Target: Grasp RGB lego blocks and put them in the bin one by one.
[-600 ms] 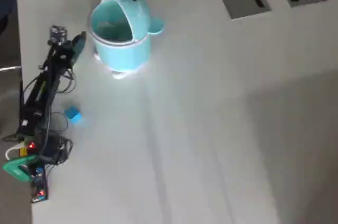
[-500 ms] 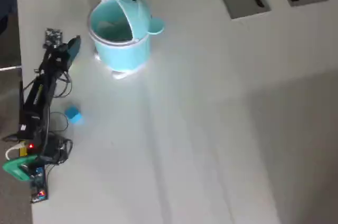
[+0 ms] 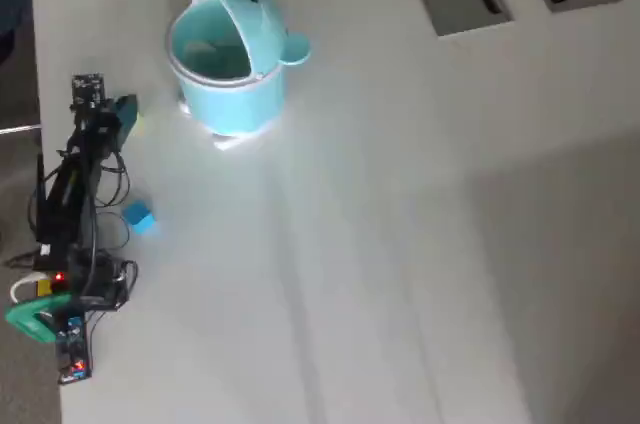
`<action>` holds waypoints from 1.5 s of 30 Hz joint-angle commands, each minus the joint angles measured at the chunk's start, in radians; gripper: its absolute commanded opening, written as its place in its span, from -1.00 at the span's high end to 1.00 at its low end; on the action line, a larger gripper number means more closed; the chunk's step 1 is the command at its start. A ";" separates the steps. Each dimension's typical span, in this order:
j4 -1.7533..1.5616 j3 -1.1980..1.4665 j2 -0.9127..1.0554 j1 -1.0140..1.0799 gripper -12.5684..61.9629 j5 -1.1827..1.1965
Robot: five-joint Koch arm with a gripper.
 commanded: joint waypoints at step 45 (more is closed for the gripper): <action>-0.084 -0.563 -0.762 -0.124 -0.22 -0.133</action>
